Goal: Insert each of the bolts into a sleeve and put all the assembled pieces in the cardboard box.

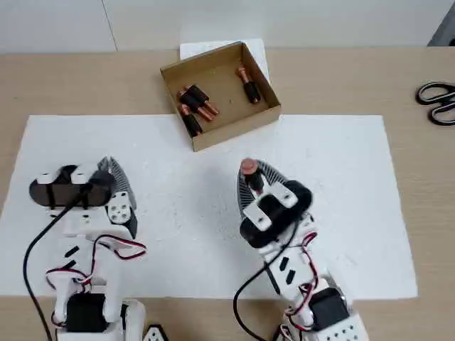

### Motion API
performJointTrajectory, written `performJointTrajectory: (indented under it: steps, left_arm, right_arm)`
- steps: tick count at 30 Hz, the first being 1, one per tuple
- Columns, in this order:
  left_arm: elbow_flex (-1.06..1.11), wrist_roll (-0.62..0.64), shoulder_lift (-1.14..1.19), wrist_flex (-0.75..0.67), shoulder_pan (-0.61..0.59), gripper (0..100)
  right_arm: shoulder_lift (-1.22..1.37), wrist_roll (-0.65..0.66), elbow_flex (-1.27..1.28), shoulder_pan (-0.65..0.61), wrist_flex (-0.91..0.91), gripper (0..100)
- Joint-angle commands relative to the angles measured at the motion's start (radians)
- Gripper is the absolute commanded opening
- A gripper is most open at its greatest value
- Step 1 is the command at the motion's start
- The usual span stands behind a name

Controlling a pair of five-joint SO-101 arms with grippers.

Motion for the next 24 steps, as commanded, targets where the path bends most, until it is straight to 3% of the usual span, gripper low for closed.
performJointTrajectory:
  steps: [1, 7, 14, 24]
  left_arm:
    - [-0.004, -0.002, -0.009, -0.005, 0.064, 1]
    - [0.001, 0.002, -0.009, -0.023, 0.089, 1]
    - [0.010, 0.002, -0.009, -0.064, 0.094, 1]
    - [0.047, 0.002, -0.009, -0.087, 0.094, 1]
  right_arm:
    - [0.015, 0.060, -0.123, 0.021, -0.035, 0.8]
    - [0.248, 0.107, -0.275, 0.061, -0.108, 0.8]
    - [0.845, 0.101, -0.578, 0.183, -0.194, 0.8]
    - [1.621, -0.043, -1.083, 0.182, -0.189, 0.8]
